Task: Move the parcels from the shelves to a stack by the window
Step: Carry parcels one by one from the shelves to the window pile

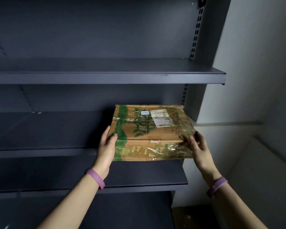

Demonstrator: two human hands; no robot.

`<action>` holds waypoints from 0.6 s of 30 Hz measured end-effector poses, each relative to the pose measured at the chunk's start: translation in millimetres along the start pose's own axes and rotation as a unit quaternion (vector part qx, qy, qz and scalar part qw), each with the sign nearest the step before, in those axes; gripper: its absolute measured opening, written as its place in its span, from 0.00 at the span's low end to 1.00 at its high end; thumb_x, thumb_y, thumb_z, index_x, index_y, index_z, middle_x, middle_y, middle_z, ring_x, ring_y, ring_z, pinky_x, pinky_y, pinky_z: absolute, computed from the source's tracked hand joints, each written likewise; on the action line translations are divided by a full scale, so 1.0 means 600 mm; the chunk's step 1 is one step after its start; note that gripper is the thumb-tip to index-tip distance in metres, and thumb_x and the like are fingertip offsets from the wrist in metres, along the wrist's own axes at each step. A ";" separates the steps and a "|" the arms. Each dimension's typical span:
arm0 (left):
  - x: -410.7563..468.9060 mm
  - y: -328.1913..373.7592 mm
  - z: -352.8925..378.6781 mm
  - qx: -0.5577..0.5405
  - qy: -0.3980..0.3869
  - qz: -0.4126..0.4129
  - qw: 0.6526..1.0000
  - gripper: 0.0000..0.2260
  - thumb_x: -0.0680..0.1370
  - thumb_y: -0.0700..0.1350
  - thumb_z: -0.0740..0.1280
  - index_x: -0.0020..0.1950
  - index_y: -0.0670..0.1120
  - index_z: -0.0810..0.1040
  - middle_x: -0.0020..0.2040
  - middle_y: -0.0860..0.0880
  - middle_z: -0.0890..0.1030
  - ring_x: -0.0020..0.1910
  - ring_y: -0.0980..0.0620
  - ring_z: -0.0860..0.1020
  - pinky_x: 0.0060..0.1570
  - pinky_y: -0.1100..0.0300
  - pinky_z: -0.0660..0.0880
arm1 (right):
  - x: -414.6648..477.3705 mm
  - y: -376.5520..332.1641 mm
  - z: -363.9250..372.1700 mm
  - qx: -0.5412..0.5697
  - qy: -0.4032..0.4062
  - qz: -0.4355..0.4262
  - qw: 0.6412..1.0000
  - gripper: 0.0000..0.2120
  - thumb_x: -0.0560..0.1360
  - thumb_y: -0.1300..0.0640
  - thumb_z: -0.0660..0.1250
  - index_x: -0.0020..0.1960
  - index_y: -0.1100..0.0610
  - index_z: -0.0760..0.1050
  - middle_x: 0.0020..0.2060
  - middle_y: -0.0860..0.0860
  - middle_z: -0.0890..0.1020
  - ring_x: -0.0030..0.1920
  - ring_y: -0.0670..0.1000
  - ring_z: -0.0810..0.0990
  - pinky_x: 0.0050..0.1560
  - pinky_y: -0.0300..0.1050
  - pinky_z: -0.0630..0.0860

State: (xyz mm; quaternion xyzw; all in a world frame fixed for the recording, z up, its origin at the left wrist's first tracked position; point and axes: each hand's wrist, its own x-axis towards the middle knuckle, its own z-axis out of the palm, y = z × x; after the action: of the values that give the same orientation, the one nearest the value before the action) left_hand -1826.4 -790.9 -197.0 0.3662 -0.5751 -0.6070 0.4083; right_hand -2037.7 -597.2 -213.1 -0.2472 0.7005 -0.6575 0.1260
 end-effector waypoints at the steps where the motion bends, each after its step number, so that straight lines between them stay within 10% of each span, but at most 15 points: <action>1: -0.015 -0.001 -0.013 -0.004 -0.003 0.004 1.000 0.20 0.82 0.45 0.62 0.74 0.57 0.67 0.61 0.60 0.76 0.58 0.63 0.74 0.56 0.66 0.65 | -0.022 -0.001 0.002 0.001 0.010 -0.001 1.000 0.24 0.83 0.51 0.61 0.77 0.56 0.63 0.68 0.51 0.73 0.63 0.50 0.75 0.57 0.31 0.72; 4: -0.059 -0.008 -0.057 -0.010 -0.009 0.007 1.000 0.20 0.82 0.44 0.62 0.73 0.58 0.68 0.57 0.65 0.76 0.55 0.68 0.74 0.52 0.71 0.67 | -0.085 0.003 0.012 0.007 0.034 -0.004 0.999 0.24 0.82 0.51 0.61 0.76 0.55 0.64 0.64 0.46 0.72 0.60 0.46 0.74 0.45 0.21 0.70; 14: -0.111 -0.036 -0.137 0.041 -0.065 -0.030 0.997 0.24 0.81 0.37 0.60 0.75 0.56 0.68 0.64 0.60 0.78 0.61 0.62 0.76 0.55 0.66 0.71 | -0.170 0.050 0.014 0.024 0.039 0.054 0.998 0.26 0.82 0.54 0.62 0.78 0.54 0.60 0.72 0.52 0.71 0.67 0.54 0.74 0.68 0.55 0.72; 18: -0.110 -0.050 -0.132 0.079 -0.067 -0.060 0.993 0.29 0.79 0.31 0.59 0.72 0.60 0.69 0.58 0.64 0.79 0.59 0.61 0.77 0.61 0.60 0.71 | -0.158 0.081 0.009 0.047 0.019 0.109 0.993 0.20 0.81 0.62 0.63 0.73 0.59 0.68 0.65 0.58 0.79 0.58 0.55 0.80 0.55 0.48 0.76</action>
State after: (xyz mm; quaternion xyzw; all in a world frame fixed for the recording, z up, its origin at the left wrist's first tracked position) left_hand -1730.2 -761.8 -233.8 0.3897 -0.6243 -0.6062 0.3015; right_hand -1963.9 -552.7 -275.7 -0.1507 0.6939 -0.6766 0.1948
